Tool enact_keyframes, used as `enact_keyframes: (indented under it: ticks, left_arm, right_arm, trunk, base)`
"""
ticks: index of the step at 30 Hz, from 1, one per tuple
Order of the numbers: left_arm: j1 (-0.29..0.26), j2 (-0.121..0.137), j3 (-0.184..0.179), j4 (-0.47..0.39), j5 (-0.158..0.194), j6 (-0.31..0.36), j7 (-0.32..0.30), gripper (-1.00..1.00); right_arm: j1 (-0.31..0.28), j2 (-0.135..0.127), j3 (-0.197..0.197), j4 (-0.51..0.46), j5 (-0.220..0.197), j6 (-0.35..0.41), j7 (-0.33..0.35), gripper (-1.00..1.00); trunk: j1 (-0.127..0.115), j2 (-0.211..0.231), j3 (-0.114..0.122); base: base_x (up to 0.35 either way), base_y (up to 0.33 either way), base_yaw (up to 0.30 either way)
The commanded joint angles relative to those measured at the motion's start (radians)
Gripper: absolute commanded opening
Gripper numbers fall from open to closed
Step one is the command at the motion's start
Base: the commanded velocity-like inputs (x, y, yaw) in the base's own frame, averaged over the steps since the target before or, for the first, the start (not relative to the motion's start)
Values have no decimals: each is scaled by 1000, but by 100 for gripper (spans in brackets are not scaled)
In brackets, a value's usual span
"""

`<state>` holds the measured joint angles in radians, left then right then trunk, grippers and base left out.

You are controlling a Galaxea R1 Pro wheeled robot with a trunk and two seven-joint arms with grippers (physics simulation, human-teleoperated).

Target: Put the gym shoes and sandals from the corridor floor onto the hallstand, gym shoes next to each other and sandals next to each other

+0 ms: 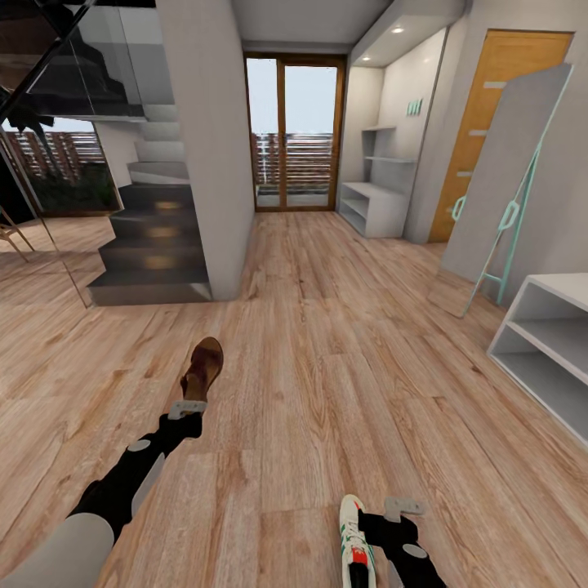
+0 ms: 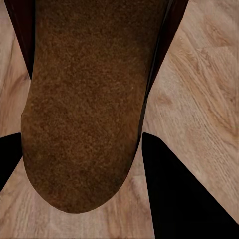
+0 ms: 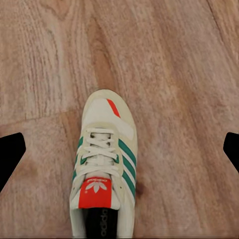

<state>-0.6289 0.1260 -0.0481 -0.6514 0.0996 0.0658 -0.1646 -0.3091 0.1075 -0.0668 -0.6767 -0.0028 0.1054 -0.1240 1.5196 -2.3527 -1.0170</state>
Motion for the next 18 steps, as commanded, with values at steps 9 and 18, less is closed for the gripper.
enact_keyframes:
  ticks: [9,18]
  left_arm:
    - [-2,0,-5,-64,6,20,-3,-100]
    - [-3,-2,-4,-124,7,100,-6,-100]
  right_arm:
    - [-1,3,-2,-6,0,11,0,100]
    - [-1,1,-4,-4,1,11,0,100]
  trunk:
    - [19,-35,-17]
    - [54,-98,-56]
  base:
    - [0,0,0]
    - [0,0,50]
